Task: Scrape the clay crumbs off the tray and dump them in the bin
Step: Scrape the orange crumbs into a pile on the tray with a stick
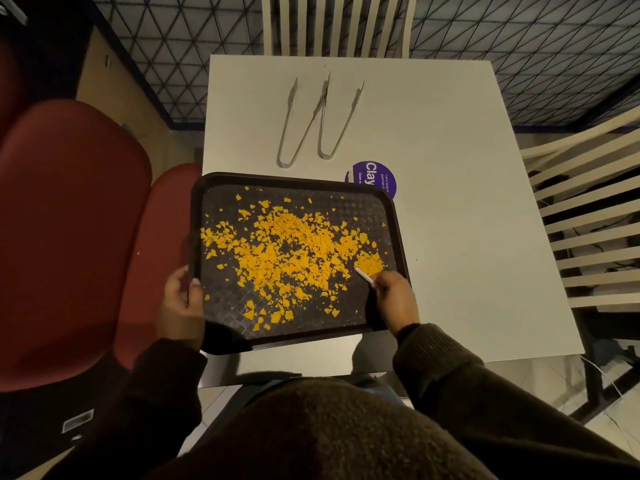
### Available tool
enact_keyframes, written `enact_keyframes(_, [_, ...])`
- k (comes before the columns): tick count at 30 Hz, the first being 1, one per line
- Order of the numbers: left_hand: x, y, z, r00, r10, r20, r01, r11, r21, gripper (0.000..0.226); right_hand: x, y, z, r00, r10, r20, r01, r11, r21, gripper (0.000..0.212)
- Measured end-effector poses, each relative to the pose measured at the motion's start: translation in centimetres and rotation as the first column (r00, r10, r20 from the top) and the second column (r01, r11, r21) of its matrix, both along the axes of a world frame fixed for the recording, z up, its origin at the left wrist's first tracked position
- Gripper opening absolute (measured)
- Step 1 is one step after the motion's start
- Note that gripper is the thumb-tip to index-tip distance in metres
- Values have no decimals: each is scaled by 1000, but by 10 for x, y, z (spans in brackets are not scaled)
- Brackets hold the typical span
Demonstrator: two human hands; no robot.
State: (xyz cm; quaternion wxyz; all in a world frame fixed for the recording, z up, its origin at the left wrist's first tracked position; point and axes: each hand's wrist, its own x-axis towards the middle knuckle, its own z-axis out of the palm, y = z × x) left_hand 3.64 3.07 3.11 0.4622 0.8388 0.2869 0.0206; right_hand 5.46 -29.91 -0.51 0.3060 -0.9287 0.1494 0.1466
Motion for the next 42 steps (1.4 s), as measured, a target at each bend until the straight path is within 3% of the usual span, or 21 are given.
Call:
enact_keyframes(3, [2, -1, 4, 1000, 5, 6, -5, 1000, 11, 32, -13, 4, 12, 962, 245, 124, -249, 969, 11, 9])
enact_keyframes(6, [4, 0, 4, 1000, 28, -2, -28, 1000, -4, 32, -36, 10, 17, 837, 518, 174, -522, 852, -23, 12])
enact_keyframes(9, [5, 1, 1, 1000, 17, 5, -17, 1000, -4, 32, -45, 19, 9, 798, 585, 144, -583, 810, -64, 18])
enact_keyframes(13, [5, 2, 1, 1000, 25, -5, -26, 1000, -7, 32, -33, 31, 5, 873, 462, 157, -464, 885, -28, 12])
enact_keyframes(16, [5, 3, 0, 1000, 16, 6, -16, 1000, -3, 33, -15, 38, 5, 980, 169, 106, -176, 983, 55, 6])
enact_keyframes(18, [3, 3, -1, 1000, 31, 6, -30, 999, -10, 35, -4, 39, 7, 999, -41, 26, 38, 993, 113, 8])
enact_keyframes(19, [3, 3, -1, 999, 37, 12, -37, 999, -6, 37, 0, 38, 7, 998, -58, 27, 55, 993, 107, 11])
enact_keyframes(22, [4, 3, 3, 1000, 24, 19, -25, 999, 27, 48, -3, 33, 11, 990, 132, 50, -137, 985, 105, 8])
enact_keyframes(26, [6, 4, 2, 999, 30, 16, -30, 999, 34, 50, -31, 31, 14, 859, 503, 97, -508, 860, 39, 7])
enact_keyframes(28, [7, 4, 2, 999, 24, 22, -24, 999, 23, 50, -39, 34, 11, 821, 562, 99, -566, 825, 11, 11])
enact_keyframes(31, [7, 3, 2, 998, 33, 44, -33, 999, 8, 50, -31, 42, 8, 892, 432, 132, -442, 896, 50, 9])
enact_keyframes(35, [5, 3, 0, 998, 44, 41, -43, 999, -23, 42, -2, 47, 6, 989, 124, 77, -127, 991, 44, 8])
enact_keyframes(39, [2, 4, -1, 999, 43, 18, -43, 999, -28, 32, 18, 39, 4, 991, -134, 16, 132, 988, 78, 8])
enact_keyframes(42, [1, 4, -2, 999, 42, 14, -42, 999, -9, 33, 24, 32, 4, 975, -224, -6, 223, 968, 110, 7])
